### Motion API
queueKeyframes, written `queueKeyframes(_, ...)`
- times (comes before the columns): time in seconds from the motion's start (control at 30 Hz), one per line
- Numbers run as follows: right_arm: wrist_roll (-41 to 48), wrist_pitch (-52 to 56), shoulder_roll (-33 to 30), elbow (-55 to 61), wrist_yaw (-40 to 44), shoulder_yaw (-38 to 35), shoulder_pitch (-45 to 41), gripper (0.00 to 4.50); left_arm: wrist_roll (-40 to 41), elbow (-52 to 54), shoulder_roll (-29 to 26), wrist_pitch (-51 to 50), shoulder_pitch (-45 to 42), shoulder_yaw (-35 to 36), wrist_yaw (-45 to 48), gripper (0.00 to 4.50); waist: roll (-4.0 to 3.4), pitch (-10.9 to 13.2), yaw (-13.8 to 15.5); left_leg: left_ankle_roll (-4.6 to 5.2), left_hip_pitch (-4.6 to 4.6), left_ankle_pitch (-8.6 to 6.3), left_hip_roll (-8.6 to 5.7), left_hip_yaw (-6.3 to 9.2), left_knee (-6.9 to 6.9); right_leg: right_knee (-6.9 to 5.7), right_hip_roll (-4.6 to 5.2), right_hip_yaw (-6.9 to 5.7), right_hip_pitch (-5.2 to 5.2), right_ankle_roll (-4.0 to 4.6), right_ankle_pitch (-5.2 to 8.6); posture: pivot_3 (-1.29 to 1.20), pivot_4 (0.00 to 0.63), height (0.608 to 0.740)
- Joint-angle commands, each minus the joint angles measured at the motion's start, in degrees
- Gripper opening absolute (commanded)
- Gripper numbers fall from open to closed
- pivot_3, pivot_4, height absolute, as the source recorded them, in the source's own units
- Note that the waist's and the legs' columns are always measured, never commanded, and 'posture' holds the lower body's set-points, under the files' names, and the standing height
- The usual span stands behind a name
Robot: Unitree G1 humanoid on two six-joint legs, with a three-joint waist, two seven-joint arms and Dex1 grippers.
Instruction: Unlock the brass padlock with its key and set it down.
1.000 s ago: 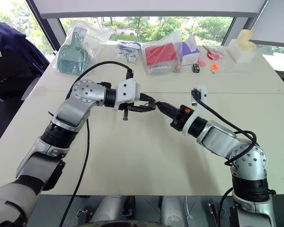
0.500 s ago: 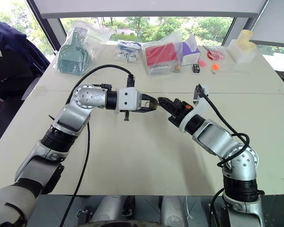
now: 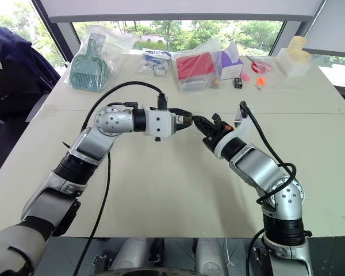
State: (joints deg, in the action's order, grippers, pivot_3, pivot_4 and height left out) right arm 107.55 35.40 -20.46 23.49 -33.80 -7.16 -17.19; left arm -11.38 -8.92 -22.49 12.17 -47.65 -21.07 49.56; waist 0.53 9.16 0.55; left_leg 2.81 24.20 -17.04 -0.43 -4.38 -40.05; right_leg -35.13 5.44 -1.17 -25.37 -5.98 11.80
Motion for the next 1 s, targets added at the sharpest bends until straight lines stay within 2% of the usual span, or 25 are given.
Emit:
queueKeyframes(0.03,2.46,-2.94,2.12,0.57,-4.17,0.46,-0.04,0.06,-0.56,3.58,0.98,4.11,-1.02,2.45,-4.91,0.69,0.00,0.00,-0.04,0.00,-0.01,0.00,0.00,0.00,0.00,-0.01,0.00,0.00,0.00,0.00,0.00,0.00,0.150,0.740)
queueKeyframes(0.4,4.15,-8.05,5.68,-0.50,-9.54,-0.60,-0.47,0.06,-2.92,4.86,0.34,9.74,1.58,1.72,-8.84,0.69,0.00,0.00,-0.01,0.00,-0.03,0.00,0.01,0.00,0.00,-0.03,0.02,0.00,0.02,0.00,0.00,0.00,0.150,0.740)
queueKeyframes(0.47,1.89,-5.12,2.96,0.46,-6.54,0.14,-0.66,0.06,-1.30,3.88,-0.02,7.56,1.56,1.39,-6.24,0.69,-0.01,0.00,-0.02,0.00,-0.03,0.00,0.01,-0.01,0.00,-0.03,0.01,0.00,0.02,0.00,0.00,0.00,0.150,0.740)
queueKeyframes(0.53,-4.58,-0.90,-2.16,1.66,-0.95,1.06,-1.10,0.06,1.94,2.50,-0.01,3.77,0.84,1.72,-2.46,0.69,-0.01,0.00,0.04,0.00,-0.03,0.00,0.01,-0.03,0.00,-0.02,0.01,0.00,0.02,0.00,0.00,0.00,0.150,0.740)
queueKeyframes(0.6,-11.74,2.20,-8.05,2.19,6.61,1.22,-0.80,0.58,4.32,0.34,-0.06,1.35,-1.34,2.43,0.62,0.69,-0.01,0.00,0.15,0.00,-0.03,0.00,0.00,-0.04,-0.01,0.00,0.02,-0.01,0.03,0.02,0.01,0.00,0.150,0.740)
queueKeyframes(0.67,-18.60,4.32,-13.74,2.75,15.31,1.33,-0.51,1.37,6.87,-1.20,0.26,-1.50,-3.41,3.54,2.81,0.69,-0.01,0.00,0.13,0.01,-0.02,0.00,0.00,-0.04,-0.03,0.02,0.00,-0.02,0.04,0.03,0.01,0.00,0.150,0.740)
queueKeyframes(0.73,-25.60,6.42,-19.50,3.90,23.84,2.64,0.00,2.54,10.63,-1.81,0.73,-5.78,-4.93,4.56,5.48,0.69,-0.01,0.00,0.08,0.02,-0.02,0.00,-0.01,-0.05,-0.03,0.03,-0.03,-0.01,0.04,0.02,0.01,0.00,0.150,0.740)
queueKeyframes(0.8,-29.12,6.76,-21.37,3.75,28.59,3.00,0.33,3.48,13.09,-1.99,0.74,-8.56,-5.84,4.82,7.60,0.69,0.00,0.00,0.05,0.03,-0.03,-0.02,0.00,-0.04,-0.02,0.04,-0.06,-0.02,0.05,0.01,0.02,0.00,0.150,0.740)
queueKeyframes(1.0,-28.07,8.45,-19.32,2.98,33.77,1.17,-1.82,3.48,15.15,-4.35,-0.13,-10.23,-7.31,4.05,11.99,0.69,0.02,0.01,-0.14,0.03,-0.07,-0.01,0.15,-0.03,-0.03,0.00,-0.24,-0.01,0.04,-0.01,0.00,0.00,0.150,0.740)
